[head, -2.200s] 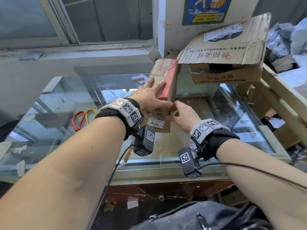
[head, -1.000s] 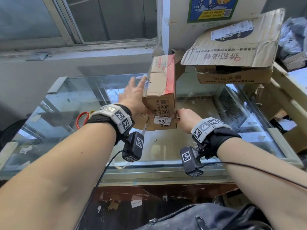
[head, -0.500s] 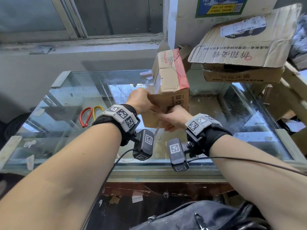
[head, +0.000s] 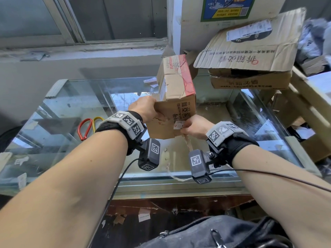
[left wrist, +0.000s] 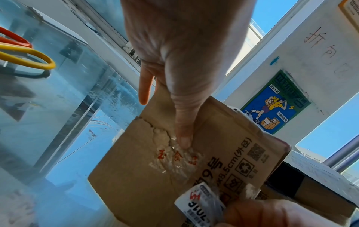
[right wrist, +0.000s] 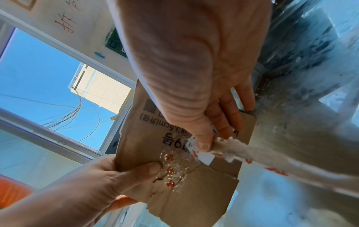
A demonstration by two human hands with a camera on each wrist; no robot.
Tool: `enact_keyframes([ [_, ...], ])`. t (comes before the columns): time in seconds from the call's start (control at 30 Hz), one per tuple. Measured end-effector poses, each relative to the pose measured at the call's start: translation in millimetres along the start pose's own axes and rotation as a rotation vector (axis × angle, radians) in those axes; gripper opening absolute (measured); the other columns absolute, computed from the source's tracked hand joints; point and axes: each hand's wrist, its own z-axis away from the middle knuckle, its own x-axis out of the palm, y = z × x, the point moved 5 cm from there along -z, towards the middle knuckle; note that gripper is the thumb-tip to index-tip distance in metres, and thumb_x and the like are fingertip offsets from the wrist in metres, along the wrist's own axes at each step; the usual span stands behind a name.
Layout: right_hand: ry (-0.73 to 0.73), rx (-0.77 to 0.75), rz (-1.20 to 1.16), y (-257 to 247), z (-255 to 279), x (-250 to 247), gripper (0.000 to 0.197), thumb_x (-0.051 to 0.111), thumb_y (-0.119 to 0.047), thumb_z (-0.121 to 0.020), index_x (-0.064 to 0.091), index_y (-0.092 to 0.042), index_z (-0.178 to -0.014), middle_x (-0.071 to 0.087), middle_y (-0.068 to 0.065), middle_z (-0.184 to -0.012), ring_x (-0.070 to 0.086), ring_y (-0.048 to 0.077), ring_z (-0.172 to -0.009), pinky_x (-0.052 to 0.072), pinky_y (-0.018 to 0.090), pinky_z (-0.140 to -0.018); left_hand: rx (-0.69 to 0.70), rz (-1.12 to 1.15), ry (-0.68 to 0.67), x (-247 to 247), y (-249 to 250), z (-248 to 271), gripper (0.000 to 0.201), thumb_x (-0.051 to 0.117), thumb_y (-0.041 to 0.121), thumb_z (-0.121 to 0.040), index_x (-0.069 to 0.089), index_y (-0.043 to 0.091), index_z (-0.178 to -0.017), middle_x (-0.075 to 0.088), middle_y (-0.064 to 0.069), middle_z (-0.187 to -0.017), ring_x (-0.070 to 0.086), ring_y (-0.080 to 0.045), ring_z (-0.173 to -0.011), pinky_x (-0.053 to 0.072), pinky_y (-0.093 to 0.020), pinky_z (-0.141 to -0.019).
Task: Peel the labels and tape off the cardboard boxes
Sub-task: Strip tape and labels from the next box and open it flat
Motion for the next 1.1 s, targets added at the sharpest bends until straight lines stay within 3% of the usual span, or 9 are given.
enact_keyframes([
  [0.1, 0.005, -0.004, 0.040, 3.7, 4.5, -2.3, 0.032, 0.057, -0.013, -0.087, 0.059, -0.019, -0.055, 0.069, 0.011, -0.096, 0.063, 0.028, -0.093, 0.051, 0.036, -0.082, -0.005, -0.017, 0.022, 0.2, 0.6, 0.3, 0.037, 0.080, 0.043, -0.073, 0.067, 0.021, -0.099, 0.066, -0.003, -0.097, 0.062, -0.025, -0.092, 0.049, -0.033, -0.077],
  [0.27, -0.026, -0.013, 0.033, 6.9, 11.5, -4.3, 0.025, 0.055, -0.014, -0.091, 0.062, -0.014, -0.066, 0.059, 0.004, -0.096, 0.057, 0.024, -0.093, 0.043, 0.029, -0.077, -0.007, -0.033, 0.028, -0.7, 4.7, 5.6, 0.039, 0.080, 0.042, -0.073, 0.066, 0.020, -0.103, 0.066, -0.003, -0.100, 0.062, -0.025, -0.094, 0.046, -0.031, -0.075],
  [0.43, 0.035, 0.058, 0.003, 14.3, 10.1, -2.8, 0.022, 0.058, -0.027, -0.088, 0.066, -0.014, -0.073, 0.071, 0.007, -0.092, 0.065, 0.025, -0.090, 0.052, 0.033, -0.082, 0.040, -0.041, 0.141, -3.5, 15.0, 14.5, 0.055, 0.079, 0.041, -0.074, 0.047, 0.014, -0.111, 0.059, -0.008, -0.114, 0.056, -0.028, -0.106, 0.040, -0.035, -0.076],
  [0.57, 0.160, 0.106, -0.029, 15.0, 11.4, -6.0, 0.049, 0.057, -0.061, -0.081, 0.063, -0.012, -0.079, 0.067, 0.005, -0.070, 0.065, 0.020, -0.070, 0.050, 0.029, -0.066, 0.262, 0.010, 0.383, -7.1, 29.5, 23.6, 0.125, 0.090, 0.040, -0.055, 0.011, 0.025, -0.152, 0.031, -0.010, -0.141, 0.036, -0.028, -0.126, 0.041, -0.042, -0.099],
  [0.67, 0.233, 0.099, 0.051, 11.4, 6.8, -10.1, 0.052, 0.054, -0.066, -0.080, 0.061, -0.014, -0.076, 0.066, 0.007, -0.073, 0.066, 0.026, -0.072, 0.052, 0.032, -0.067, 0.493, -0.273, 0.491, -6.0, 49.6, 27.1, 0.127, 0.087, 0.036, -0.060, 0.003, 0.025, -0.155, 0.013, -0.012, -0.159, 0.011, -0.032, -0.146, 0.012, -0.046, -0.120],
  [0.73, 0.231, 0.086, 0.040, 8.2, 2.4, -8.7, 0.045, 0.057, -0.055, -0.085, 0.064, -0.011, -0.085, 0.066, 0.008, -0.077, 0.062, 0.026, -0.071, 0.047, 0.029, -0.061, 0.599, -0.409, 0.424, -1.2, 66.1, 28.7, 0.114, 0.081, 0.030, -0.069, 0.004, 0.027, -0.154, 0.004, -0.006, -0.162, -0.002, -0.028, -0.149, -0.003, -0.047, -0.120],
  [0.83, 0.206, 0.063, 0.035, 7.6, 1.2, -3.1, 0.030, 0.052, -0.028, -0.093, 0.059, -0.009, -0.071, 0.057, 0.004, -0.062, 0.058, 0.027, -0.065, 0.038, 0.025, -0.049, 0.527, -0.419, 0.243, 9.6, 69.1, 23.4, 0.103, 0.078, 0.032, -0.076, 0.009, 0.033, -0.153, 0.007, 0.005, -0.162, 0.004, -0.023, -0.149, -0.002, -0.049, -0.120],
  [1.0, 0.220, 0.012, -0.094, 21.9, 0.2, 3.4, 0.028, 0.047, -0.018, -0.094, 0.068, -0.004, -0.081, 0.062, 0.012, -0.076, 0.060, 0.031, -0.073, 0.045, 0.029, -0.064, 0.401, -0.316, 0.225, 18.1, 56.6, 16.1, 0.103, 0.080, 0.029, -0.074, 0.012, 0.041, -0.150, 0.008, 0.012, -0.161, 0.015, -0.025, -0.147, 0.005, -0.055, -0.118],
  [1.1, 0.199, 0.001, -0.199, 32.9, 1.7, 4.6, 0.043, 0.050, -0.015, -0.094, 0.050, -0.009, -0.052, 0.050, 0.008, -0.054, 0.049, 0.025, -0.052, 0.040, 0.027, -0.057, 0.391, -0.297, 0.230, 18.4, 54.3, 12.6, 0.103, 0.081, 0.027, -0.072, 0.015, 0.041, -0.150, 0.010, 0.013, -0.160, 0.017, -0.025, -0.146, 0.007, -0.056, -0.118],
])
